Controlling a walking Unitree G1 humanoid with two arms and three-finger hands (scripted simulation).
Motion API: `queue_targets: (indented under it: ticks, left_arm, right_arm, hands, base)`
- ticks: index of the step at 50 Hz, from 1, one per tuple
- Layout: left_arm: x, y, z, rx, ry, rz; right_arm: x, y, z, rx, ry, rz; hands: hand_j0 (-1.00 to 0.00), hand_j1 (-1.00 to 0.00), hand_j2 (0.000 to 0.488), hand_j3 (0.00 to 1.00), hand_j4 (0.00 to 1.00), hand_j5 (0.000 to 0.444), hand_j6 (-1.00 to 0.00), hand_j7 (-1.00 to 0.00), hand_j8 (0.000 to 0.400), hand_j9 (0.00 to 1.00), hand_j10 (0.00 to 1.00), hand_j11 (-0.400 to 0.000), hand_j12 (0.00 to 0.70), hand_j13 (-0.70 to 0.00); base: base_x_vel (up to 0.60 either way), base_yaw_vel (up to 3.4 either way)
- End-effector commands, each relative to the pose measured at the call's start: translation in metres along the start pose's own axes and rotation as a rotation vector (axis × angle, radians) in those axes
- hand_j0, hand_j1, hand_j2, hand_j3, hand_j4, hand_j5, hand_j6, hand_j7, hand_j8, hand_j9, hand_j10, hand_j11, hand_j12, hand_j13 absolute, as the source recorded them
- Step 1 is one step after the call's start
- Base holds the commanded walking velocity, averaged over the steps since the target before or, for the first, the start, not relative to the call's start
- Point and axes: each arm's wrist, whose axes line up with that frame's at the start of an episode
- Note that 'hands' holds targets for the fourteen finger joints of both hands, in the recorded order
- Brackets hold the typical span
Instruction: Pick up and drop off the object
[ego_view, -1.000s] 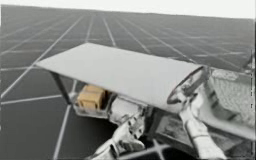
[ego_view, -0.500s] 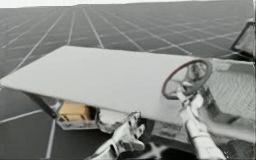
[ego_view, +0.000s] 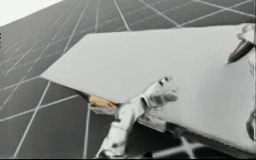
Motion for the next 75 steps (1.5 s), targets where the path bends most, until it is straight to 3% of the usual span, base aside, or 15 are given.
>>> queue_targets:
  ticks: [1, 7, 14, 25, 26, 27, 28, 29, 30, 31, 32, 42, 49, 60, 75]
  left_arm:
    - [0.035, -0.021, 0.011, 0.037, -0.041, -0.108]
    - [0.057, -0.071, -0.018, 0.136, 0.027, -0.188]
    - [0.066, -0.128, -0.074, 0.27, 0.168, -0.296]
    - [0.038, -0.114, -0.058, 0.225, 0.126, -0.21]
    - [0.042, -0.113, -0.051, 0.209, 0.131, -0.198]
    - [0.038, -0.108, -0.048, 0.184, 0.129, -0.196]
    - [0.038, -0.102, -0.052, 0.184, 0.134, -0.18]
    - [0.038, -0.109, -0.05, 0.169, 0.13, -0.173]
    - [0.043, -0.103, -0.045, 0.158, 0.131, -0.174]
    - [0.047, -0.099, -0.045, 0.156, 0.126, -0.167]
    - [0.051, -0.103, -0.054, 0.16, 0.118, -0.184]
    - [0.056, -0.147, -0.066, 0.174, 0.13, -0.295]
    - [0.033, -0.155, -0.027, 0.248, -0.259, -0.229]
    - [-0.02, -0.082, 0.016, 0.166, -0.623, -0.123]
    - [-0.01, -0.032, 0.028, 0.321, -0.791, 0.157]
  right_arm:
    - [0.067, -0.003, 0.146, 0.02, -0.278, -0.023]
    - [0.044, -0.172, 0.283, 0.132, -0.488, -0.302]
    - [-0.01, -0.412, 0.256, 0.263, -0.444, -0.661]
    - [0.018, -0.385, 0.213, 0.234, -0.323, -0.657]
    - [0.027, -0.384, 0.199, 0.219, -0.285, -0.659]
    - [0.034, -0.384, 0.193, 0.188, -0.256, -0.648]
    - [0.038, -0.385, 0.19, 0.183, -0.241, -0.669]
    - [0.045, -0.373, 0.189, 0.154, -0.232, -0.671]
    - [0.051, -0.368, 0.188, 0.145, -0.218, -0.684]
    - [0.052, -0.371, 0.185, 0.131, -0.201, -0.67]
    - [0.061, -0.372, 0.182, 0.116, -0.192, -0.675]
    - [-0.021, -0.392, 0.172, -0.027, -0.226, -0.576]
    - [-0.144, -0.287, 0.14, -0.399, -0.558, -0.168]
    - [-0.201, -0.097, 0.037, -0.572, -0.68, 0.406]
    - [-0.176, -0.127, -0.023, -0.482, -0.616, 0.284]
  hands:
    - [0.0, 0.0, 0.0, 1.0, 1.0, 0.0, 0.0, 0.0, 0.0, 1.0, 1.0, -0.4, 0.0, -0.7]
    - [0.0, 0.0, 0.0, 1.0, 1.0, 0.0, 0.0, 0.0, 0.0, 1.0, 1.0, -0.4, 0.0, -0.7]
    - [0.0, 0.0, 0.0, 1.0, 1.0, 0.0, 0.0, 0.0, 0.0, 1.0, 1.0, -0.4, 0.0, -0.7]
    - [0.0, 0.0, 0.0, 1.0, 1.0, 0.0, 0.0, 0.0, 0.0, 1.0, 1.0, -0.4, 0.0, -0.7]
    - [0.0, 0.0, 0.0, 0.93, 1.0, 0.034, 0.0, 0.0, 0.0, 1.0, 1.0, -0.4, 0.0, -0.7]
    - [0.0, 0.0, 0.0, 0.21, 0.98, 0.383, 0.0, 0.0, 0.0, 1.0, 1.0, -0.4, 0.0, -0.7]
    - [0.0, 0.0, 0.0, 0.0, 0.19, 0.095, 0.0, 0.0, 0.0, 1.0, 1.0, -0.4, 0.0, -0.7]
    - [0.0, 0.0, 0.0, 0.0, 0.0, 0.0, 0.0, 0.0, 0.0, 0.93, 1.0, -0.4, 0.0, -0.7]
    - [0.0, 0.0, 0.0, 0.0, 0.0, 0.0, 0.0, 0.0, 0.0, 0.21, 0.98, -0.391, 0.0, -0.684]
    - [0.0, 0.0, 0.0, 0.0, 0.0, 0.0, 0.0, 0.0, 0.0, 0.0, 0.19, -0.076, 0.0, -0.133]
    - [0.0, 0.0, 0.0, 0.0, 0.0, 0.0, 0.0, 0.0, 0.0, 0.0, 0.0, 0.0, 0.0, 0.0]
    - [0.0, 0.0, 0.0, 0.0, 0.0, 0.0, 0.0, 0.0, 0.0, 0.0, 0.0, 0.0, 0.0, 0.0]
    - [0.0, 0.0, 0.0, 0.0, 0.0, 0.0, 0.0, 0.0, 0.0, 0.0, 0.0, 0.0, 0.0, 0.0]
    - [0.0, 0.0, 0.0, 0.0, 0.0, 0.0, 0.0, 0.0, 0.0, 0.0, 0.0, 0.0, 0.0, 0.0]
    - [0.0, 0.0, 0.0, 0.0, 0.0, 0.0, 0.0, 0.0, 0.0, 0.0, 0.0, 0.0, 0.0, 0.0]
  base:
    - [0.0, 0.07]
    - [0.0, 0.0]
    - [0.0, -0.3]
    - [0.0, -0.39]
    - [0.0, -0.22]
    - [0.0, -0.2]
    - [0.0, -0.18]
    - [0.0, -0.17]
    - [0.0, -0.16]
    - [0.0, -0.14]
    - [0.0, -0.14]
    - [0.0, -0.19]
    - [0.0, -0.26]
    - [0.0, -0.09]
    - [0.0, -0.04]
